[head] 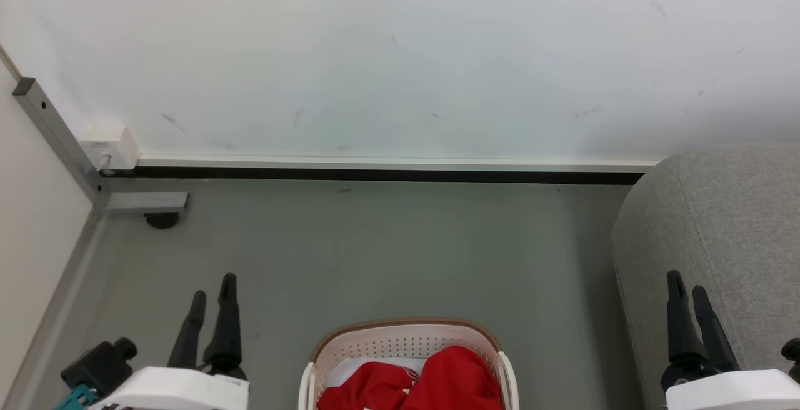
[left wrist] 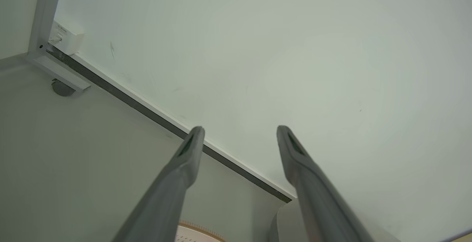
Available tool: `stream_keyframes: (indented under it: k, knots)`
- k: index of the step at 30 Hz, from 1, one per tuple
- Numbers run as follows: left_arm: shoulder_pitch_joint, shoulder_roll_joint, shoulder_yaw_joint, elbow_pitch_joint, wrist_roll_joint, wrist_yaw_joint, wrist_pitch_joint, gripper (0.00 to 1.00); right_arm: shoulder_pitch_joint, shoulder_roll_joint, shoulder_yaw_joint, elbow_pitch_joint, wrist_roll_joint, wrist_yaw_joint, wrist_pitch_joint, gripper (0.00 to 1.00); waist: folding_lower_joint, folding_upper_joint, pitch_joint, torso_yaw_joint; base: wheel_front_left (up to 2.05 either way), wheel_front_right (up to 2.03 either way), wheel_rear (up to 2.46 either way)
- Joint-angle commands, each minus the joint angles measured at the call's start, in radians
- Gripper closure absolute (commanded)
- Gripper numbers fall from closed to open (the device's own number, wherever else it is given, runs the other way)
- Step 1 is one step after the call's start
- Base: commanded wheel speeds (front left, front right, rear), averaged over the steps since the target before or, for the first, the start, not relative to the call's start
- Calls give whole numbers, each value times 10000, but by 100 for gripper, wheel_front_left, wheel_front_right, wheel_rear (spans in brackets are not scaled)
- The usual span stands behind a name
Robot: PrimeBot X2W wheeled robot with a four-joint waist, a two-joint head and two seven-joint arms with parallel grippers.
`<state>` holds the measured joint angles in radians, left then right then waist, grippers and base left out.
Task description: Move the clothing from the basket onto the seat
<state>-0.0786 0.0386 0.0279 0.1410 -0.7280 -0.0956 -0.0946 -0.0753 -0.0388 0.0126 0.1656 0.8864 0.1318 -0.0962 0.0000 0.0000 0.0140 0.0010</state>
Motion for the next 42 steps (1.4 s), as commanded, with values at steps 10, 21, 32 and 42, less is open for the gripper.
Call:
stream_keyframes:
  k: [10,21,32,42]
  knots:
    - [-103,231,-412,-49,1777,306,-371,0,-114,-117,231,36,-1965,-10,-357,0,0,0,21,-3,0,0,0]
    - [-142,408,-747,105,2987,622,-677,0,-218,-125,236,420,-3304,-12,-657,0,0,0,24,9,0,0,0]
    - [-143,496,-966,72,4019,759,-942,0,-284,-134,399,539,-4183,-14,-925,0,0,0,11,24,0,0,0]
    - [-115,485,-1043,62,4708,753,-1123,0,-264,-139,483,614,-4778,-15,-1112,0,0,0,-52,28,0,0,0]
